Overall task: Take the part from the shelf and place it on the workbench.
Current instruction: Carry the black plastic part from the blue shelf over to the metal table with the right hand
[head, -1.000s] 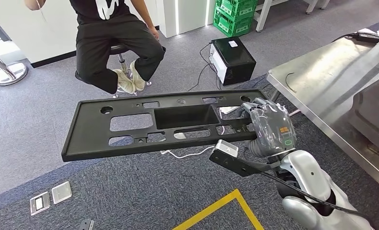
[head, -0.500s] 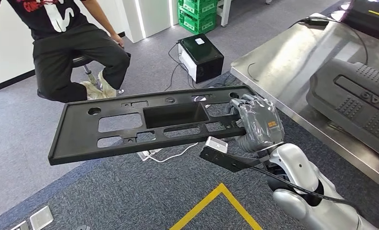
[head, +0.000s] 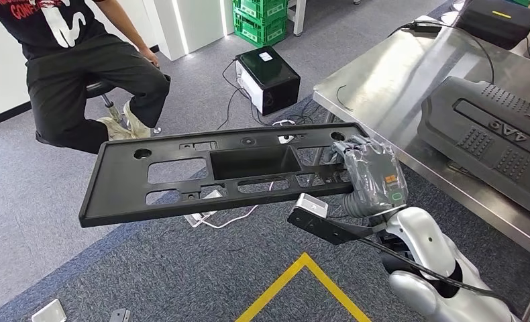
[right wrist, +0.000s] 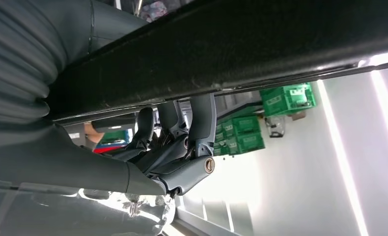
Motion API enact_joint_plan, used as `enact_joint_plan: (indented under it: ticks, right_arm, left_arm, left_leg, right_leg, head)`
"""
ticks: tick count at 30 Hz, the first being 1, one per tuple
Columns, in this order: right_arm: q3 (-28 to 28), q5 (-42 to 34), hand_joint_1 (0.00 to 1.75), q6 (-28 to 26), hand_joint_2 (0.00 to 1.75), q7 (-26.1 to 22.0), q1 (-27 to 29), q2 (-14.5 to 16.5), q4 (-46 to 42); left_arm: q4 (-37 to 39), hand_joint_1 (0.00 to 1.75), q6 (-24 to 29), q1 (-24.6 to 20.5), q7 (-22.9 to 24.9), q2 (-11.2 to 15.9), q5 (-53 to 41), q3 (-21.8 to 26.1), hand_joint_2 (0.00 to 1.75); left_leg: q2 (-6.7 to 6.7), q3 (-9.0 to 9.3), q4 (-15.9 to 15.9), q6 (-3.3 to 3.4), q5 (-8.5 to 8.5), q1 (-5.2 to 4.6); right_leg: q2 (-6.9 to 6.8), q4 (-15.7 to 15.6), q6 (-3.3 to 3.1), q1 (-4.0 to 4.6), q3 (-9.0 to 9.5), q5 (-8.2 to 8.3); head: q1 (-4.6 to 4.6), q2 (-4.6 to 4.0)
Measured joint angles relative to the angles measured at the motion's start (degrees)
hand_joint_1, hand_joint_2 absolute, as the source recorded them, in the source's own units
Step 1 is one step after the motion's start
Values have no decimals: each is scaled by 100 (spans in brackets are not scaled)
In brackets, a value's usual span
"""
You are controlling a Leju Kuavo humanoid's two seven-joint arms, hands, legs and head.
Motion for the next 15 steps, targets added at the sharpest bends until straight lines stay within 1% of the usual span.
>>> enact_joint_plan:
  ticks: [1, 2, 3, 4, 5, 6, 7, 8, 9, 10, 11, 12, 13, 14, 15]
  right_arm:
    - [-3, 0, 175, -1, 175, -2, -4, 3, 2]
    - [-7, 1, 175, -2, 175, -3, -9, 7, 4]
    - [-9, 1, 175, -3, 175, -3, -12, 9, 7]
    - [-11, 1, 175, -6, 175, -5, -14, 10, 9]
    - [-14, 2, 175, -9, 175, -9, -15, 12, 11]
    - [-15, 4, 175, -13, 175, -13, -19, 16, 12]
    - [-16, 6, 175, -17, 175, -17, -22, 21, 12]
    - [-18, 8, 175, -20, 175, -20, -24, 26, 15]
    - [-18, 9, 175, -20, 175, -21, -25, 32, 20]
    - [-19, 9, 175, -20, 175, -23, -21, 37, 27]
    - [-19, 10, 175, -20, 175, -27, -18, 44, 35]
    - [-19, 13, 175, -21, 175, -30, -16, 52, 43]
    - [-19, 16, 175, -22, 175, -33, -15, 57, 49]
    - [-19, 22, 175, -25, 175, -36, -16, 63, 54]
    - [-20, 28, 175, -28, 175, -40, -17, 67, 58]
  left_arm:
    - [0, 0, -1, 0, -1, 0, 0, -1, 175]
    - [0, 0, -1, 0, -2, 0, 1, -1, 175]
    - [0, 0, -1, 0, -3, 0, 1, -1, 175]
    - [0, 0, -1, -2, -7, 0, 1, -1, 175]
    - [0, 0, -1, -5, -15, 0, 1, -1, 175]
    - [0, 0, -3, -10, -26, 0, -1, -4, 175]
    - [0, 0, -5, -12, -37, 0, -2, -8, 175]
    - [0, 0, -7, -9, -46, 0, -4, -14, 175]
    - [0, 0, -9, -2, -51, 0, -8, -19, 175]
    - [0, 0, -9, 6, -54, 0, -11, -23, 175]
    - [0, 0, -9, 13, -54, 0, -14, -27, 175]
    - [0, 0, -9, 16, -54, 0, -15, -33, 175]
    - [0, 0, -9, 16, -54, 1, -15, -40, 175]
    - [0, 0, -9, 13, -55, 1, -13, -50, 175]
    - [0, 0, -8, 12, -55, 2, -11, -60, 175]
  left_leg:
    - [26, 8, 11, -27, -16, -8]
    - [50, 14, 16, -57, -27, -18]
    - [78, 24, 12, -88, -32, -25]
    - [104, 37, 8, -121, -40, -23]
    - [98, 48, 36, -154, -71, -15]
    - [60, 18, 151, -180, -157, -7]
    - [1, -70, 380, -198, -300, 0]
    - [-71, -216, 719, -208, -485, 7]
    - [-119, -410, 1123, -213, -676, 5]
    - [-143, -584, 1473, -217, -801, 5]
    - [-155, -695, 1675, -216, -828, 5]
    - [-164, -711, 1672, -209, -745, 5]
    - [-183, -619, 1434, -194, -558, 5]
    - [-236, -460, 1053, -174, -333, 7]
    - [-327, -299, 653, -152, -159, 10]
  right_leg:
    - [-42, -242, -29, 20, 116, 64]
    - [-54, -345, -59, 43, 158, 66]
    - [-8, -348, -93, 64, 154, 62]
    - [36, -359, -125, 60, 156, 70]
    - [68, -377, -152, 53, 167, 80]
    - [98, -397, -188, 43, 180, 91]
    - [122, -416, -221, 32, 193, 102]
    - [149, -421, -247, 33, 199, 104]
    - [184, -420, -269, 40, 199, 102]
    - [227, -415, -279, 49, 198, 101]
    - [277, -408, -283, 54, 198, 98]
    - [332, -398, -284, 57, 199, 96]
    - [387, -386, -282, 57, 200, 93]
    - [439, -373, -276, 55, 200, 87]
    - [489, -352, -261, 62, 192, 78]
  head:
    - [16, 0]
    - [20, 0]
    - [10, 0]
    - [-6, 0]
    - [-24, 0]
    - [-51, 0]
    - [-85, 0]
    - [-125, 0]
    - [-166, 0]
    - [-197, 0]
    - [-221, 0]
    - [-244, 0]
    - [-268, 0]
    - [-292, 0]
    - [-316, 0]
